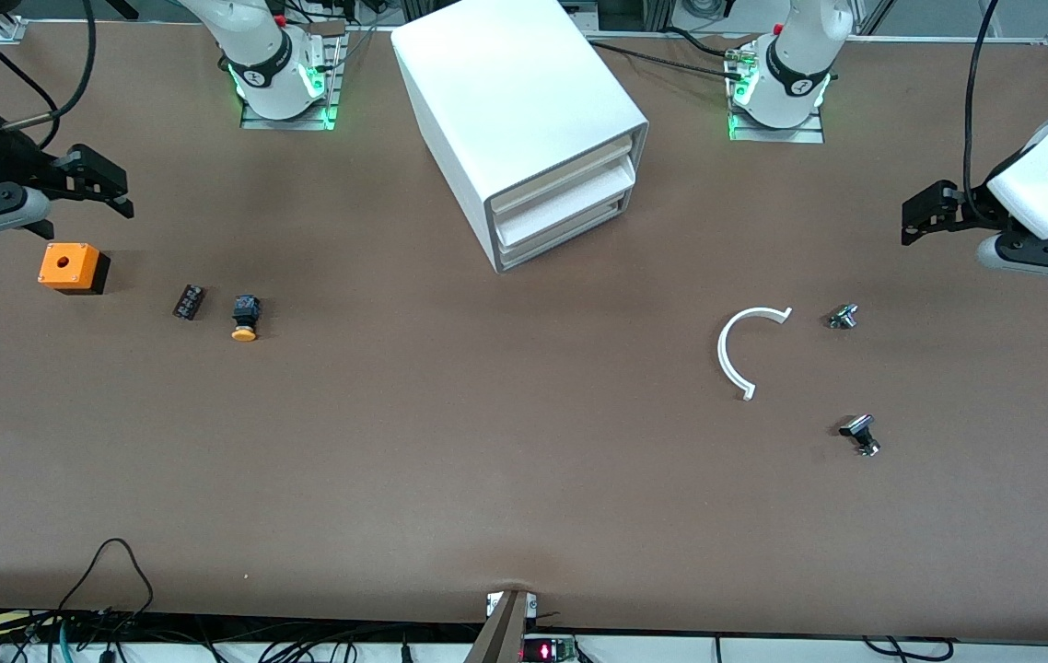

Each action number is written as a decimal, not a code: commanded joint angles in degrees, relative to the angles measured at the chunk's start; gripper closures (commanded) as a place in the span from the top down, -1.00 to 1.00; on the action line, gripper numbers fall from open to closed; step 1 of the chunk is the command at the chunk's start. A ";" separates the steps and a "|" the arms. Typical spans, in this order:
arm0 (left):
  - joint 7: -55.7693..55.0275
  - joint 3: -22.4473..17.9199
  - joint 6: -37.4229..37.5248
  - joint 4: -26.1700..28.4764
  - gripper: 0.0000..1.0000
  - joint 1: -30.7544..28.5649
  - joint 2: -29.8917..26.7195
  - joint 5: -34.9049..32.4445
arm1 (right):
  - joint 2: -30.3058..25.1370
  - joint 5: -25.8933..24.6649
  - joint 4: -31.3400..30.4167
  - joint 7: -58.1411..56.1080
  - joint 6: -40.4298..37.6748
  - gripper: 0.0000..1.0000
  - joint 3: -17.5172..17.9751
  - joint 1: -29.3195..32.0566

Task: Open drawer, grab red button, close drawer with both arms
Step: 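Reach the left gripper to the handle of the white drawer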

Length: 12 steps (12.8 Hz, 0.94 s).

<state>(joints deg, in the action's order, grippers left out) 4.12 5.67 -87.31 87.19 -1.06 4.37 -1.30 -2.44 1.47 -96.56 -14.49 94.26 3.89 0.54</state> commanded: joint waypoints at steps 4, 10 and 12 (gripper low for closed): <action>1.16 0.04 0.92 0.18 1.00 0.36 0.28 3.22 | 0.50 0.90 0.14 -0.45 1.72 1.00 -0.64 -0.45; -1.84 2.50 1.80 1.05 1.00 1.50 3.53 15.60 | 0.68 0.90 0.23 -0.72 1.89 1.00 -0.64 -0.45; -1.48 2.59 1.71 0.97 1.00 1.85 5.46 20.09 | 0.68 0.73 0.23 -0.72 1.98 1.00 -0.64 -0.45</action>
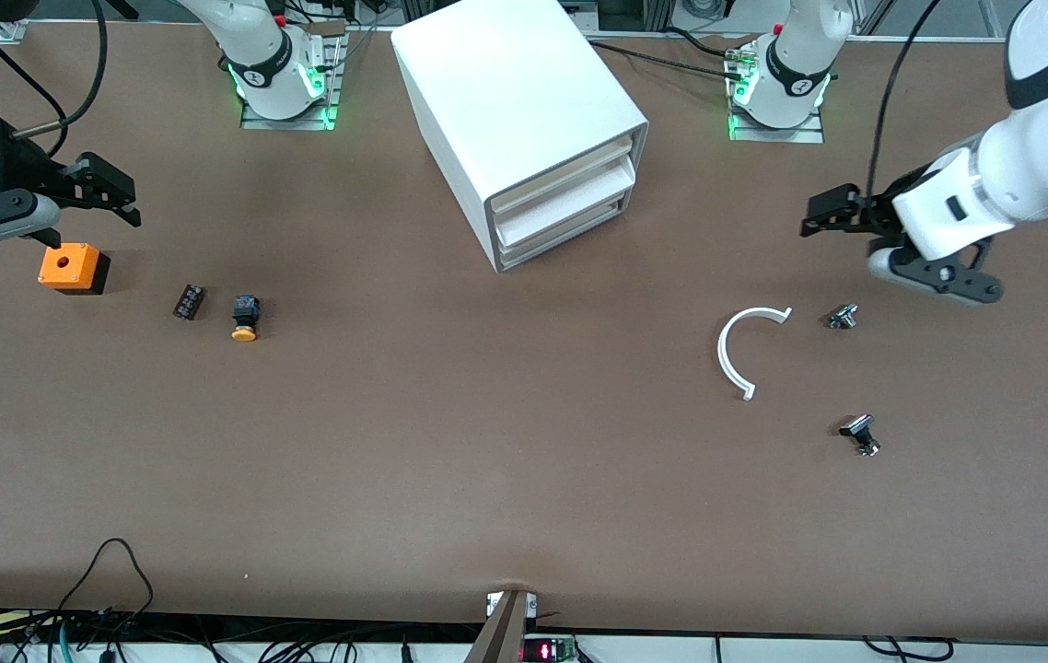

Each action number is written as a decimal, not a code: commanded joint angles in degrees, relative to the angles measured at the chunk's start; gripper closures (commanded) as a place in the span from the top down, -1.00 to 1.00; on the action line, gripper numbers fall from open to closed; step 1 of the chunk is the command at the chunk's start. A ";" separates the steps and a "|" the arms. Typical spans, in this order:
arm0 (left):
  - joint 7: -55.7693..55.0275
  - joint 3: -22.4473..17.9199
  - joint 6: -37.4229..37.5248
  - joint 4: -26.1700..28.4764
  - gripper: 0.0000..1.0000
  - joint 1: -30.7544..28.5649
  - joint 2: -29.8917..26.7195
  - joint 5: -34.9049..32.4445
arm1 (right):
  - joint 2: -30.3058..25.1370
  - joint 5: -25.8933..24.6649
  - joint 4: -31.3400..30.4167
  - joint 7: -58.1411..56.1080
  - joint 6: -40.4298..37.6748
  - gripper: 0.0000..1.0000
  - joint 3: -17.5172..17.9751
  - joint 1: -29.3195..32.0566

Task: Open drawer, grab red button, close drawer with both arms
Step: 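Reach the left gripper to the handle of the white drawer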

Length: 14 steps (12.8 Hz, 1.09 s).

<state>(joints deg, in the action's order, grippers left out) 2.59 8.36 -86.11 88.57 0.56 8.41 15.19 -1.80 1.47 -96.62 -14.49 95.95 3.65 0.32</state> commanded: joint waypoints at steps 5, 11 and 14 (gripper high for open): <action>0.31 -0.01 0.06 -0.41 1.00 4.62 7.40 10.80 | 0.21 0.82 0.21 -0.72 0.29 1.00 -0.40 -0.14; 0.39 -0.01 -0.81 -0.32 1.00 10.77 16.36 17.93 | 0.30 0.90 0.29 -0.81 0.29 1.00 -0.40 -0.05; 0.39 -0.10 -3.01 -0.24 0.99 13.05 20.32 21.62 | 0.30 0.82 0.29 -0.81 0.29 1.00 -0.40 -0.05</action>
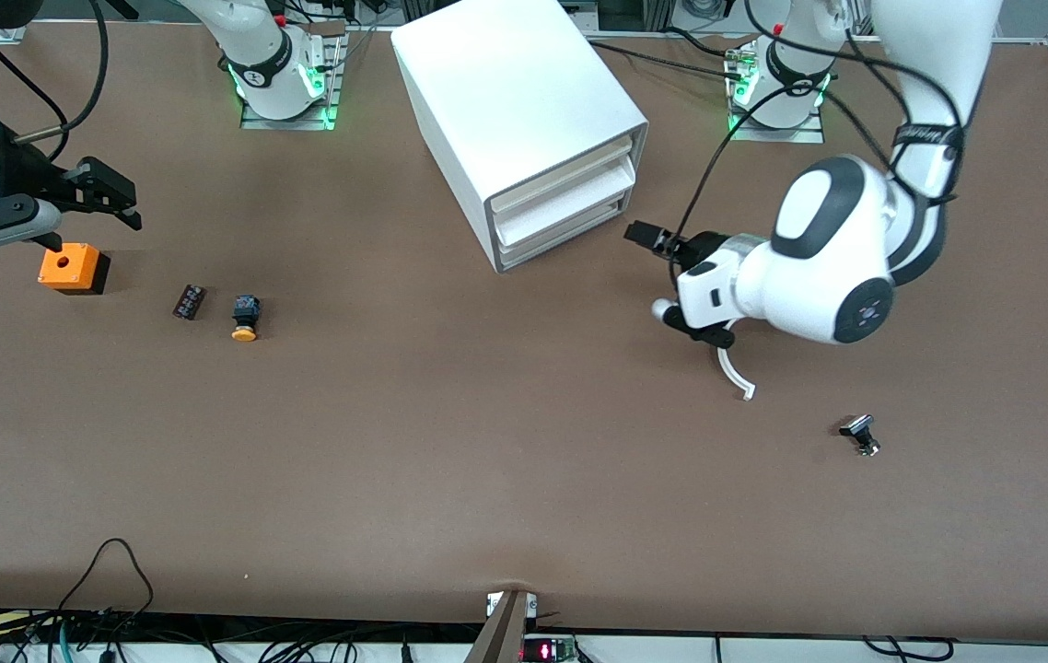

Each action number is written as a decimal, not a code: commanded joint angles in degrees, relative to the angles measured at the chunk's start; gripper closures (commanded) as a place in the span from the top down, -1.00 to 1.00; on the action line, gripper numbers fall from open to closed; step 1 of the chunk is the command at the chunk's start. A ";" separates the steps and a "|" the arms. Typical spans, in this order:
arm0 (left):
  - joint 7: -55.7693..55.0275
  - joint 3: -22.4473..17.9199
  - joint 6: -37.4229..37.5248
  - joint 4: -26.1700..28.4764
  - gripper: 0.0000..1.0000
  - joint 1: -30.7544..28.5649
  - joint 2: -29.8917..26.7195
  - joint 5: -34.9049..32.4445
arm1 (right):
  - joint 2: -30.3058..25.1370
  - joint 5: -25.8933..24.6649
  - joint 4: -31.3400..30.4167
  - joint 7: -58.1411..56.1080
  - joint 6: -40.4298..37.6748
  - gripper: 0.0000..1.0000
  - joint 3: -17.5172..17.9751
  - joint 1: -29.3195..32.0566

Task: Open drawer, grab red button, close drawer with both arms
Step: 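Reach the left gripper to the handle of the white drawer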

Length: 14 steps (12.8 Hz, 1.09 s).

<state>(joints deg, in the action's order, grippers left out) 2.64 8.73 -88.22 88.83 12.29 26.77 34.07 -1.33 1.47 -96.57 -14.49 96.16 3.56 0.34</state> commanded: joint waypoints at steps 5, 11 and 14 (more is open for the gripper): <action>-0.70 -0.47 -5.46 0.98 0.99 5.81 5.31 3.19 | -0.17 0.55 0.24 -0.71 0.08 1.00 -0.39 0.27; -0.79 -0.47 -8.80 4.85 0.99 8.81 5.40 3.19 | -0.17 0.38 0.24 -0.63 0.70 1.00 -0.92 0.36; -1.93 -0.47 -10.04 6.00 0.99 10.65 5.40 3.19 | -0.08 0.38 0.24 -0.10 0.35 1.00 -1.01 0.36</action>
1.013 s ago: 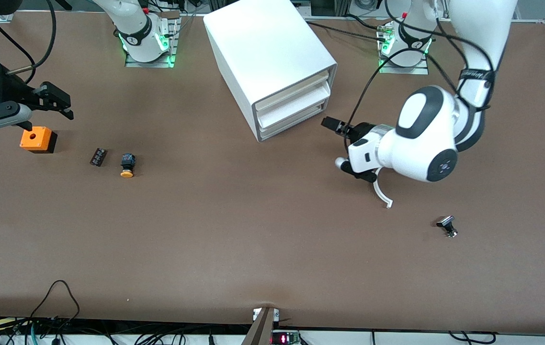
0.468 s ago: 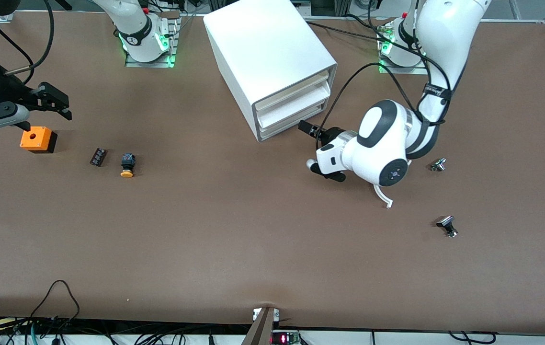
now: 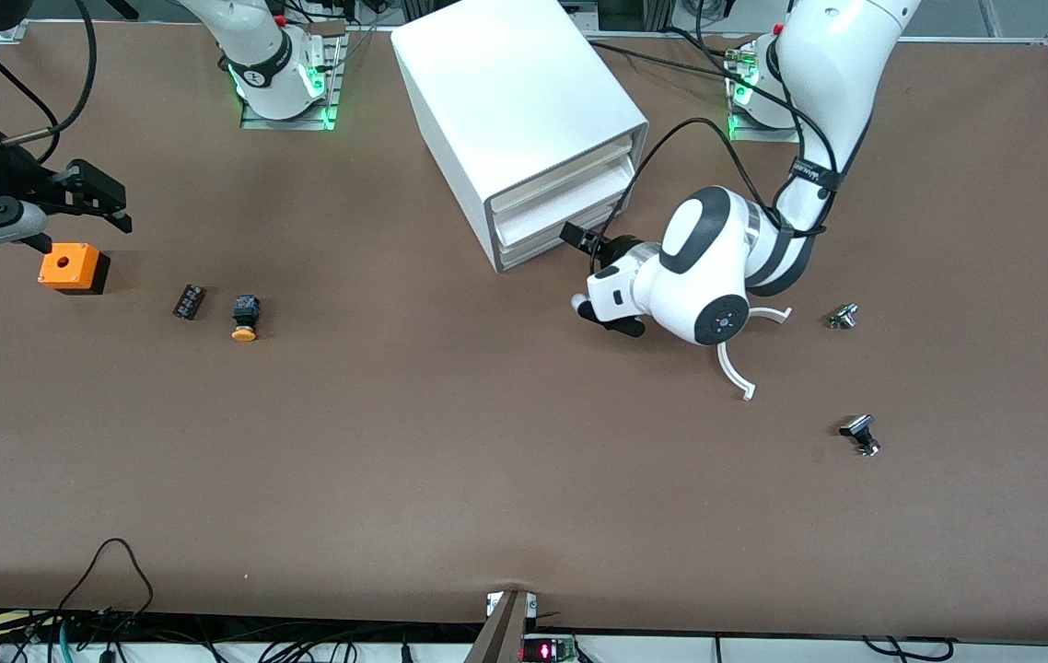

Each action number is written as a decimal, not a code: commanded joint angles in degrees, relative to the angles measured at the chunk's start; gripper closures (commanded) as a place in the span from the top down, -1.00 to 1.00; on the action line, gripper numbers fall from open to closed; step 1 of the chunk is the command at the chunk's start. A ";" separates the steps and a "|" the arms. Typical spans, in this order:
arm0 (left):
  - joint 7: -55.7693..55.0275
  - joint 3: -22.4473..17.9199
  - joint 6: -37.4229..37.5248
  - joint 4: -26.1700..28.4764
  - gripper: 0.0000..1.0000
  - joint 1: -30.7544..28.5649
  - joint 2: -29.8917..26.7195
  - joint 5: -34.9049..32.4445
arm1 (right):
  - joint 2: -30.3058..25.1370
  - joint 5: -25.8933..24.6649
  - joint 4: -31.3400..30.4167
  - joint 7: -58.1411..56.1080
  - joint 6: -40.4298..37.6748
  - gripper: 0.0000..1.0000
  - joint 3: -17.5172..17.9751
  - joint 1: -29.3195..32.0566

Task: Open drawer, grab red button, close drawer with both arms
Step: 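Reach the left gripper to the handle of the white drawer, then pull the white drawer open with the left gripper while the right gripper advances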

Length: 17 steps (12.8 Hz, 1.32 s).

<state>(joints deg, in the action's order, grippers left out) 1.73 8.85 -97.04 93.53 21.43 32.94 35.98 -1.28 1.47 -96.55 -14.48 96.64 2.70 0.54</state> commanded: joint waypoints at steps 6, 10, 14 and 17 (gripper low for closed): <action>-2.61 -0.59 -2.45 2.44 0.93 4.14 0.10 1.28 | 0.32 0.38 0.22 -0.02 -0.49 1.00 -0.51 0.87; -3.31 -0.59 -3.77 2.80 0.85 5.90 0.46 1.28 | 0.40 0.38 0.22 -0.11 -0.40 1.00 -0.51 0.87; -4.37 -0.59 -4.03 2.88 0.45 6.26 0.54 1.20 | 0.32 0.47 0.22 -0.11 -0.49 1.00 -0.51 0.87; -5.33 -0.68 -4.03 2.88 0.10 7.05 0.98 1.02 | 0.32 0.29 0.31 -0.19 -0.23 1.00 -0.51 0.78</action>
<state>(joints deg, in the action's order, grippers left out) -2.41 8.89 -100.57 95.86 27.32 33.75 36.41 -0.85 1.46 -96.59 -14.47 96.59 1.96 0.96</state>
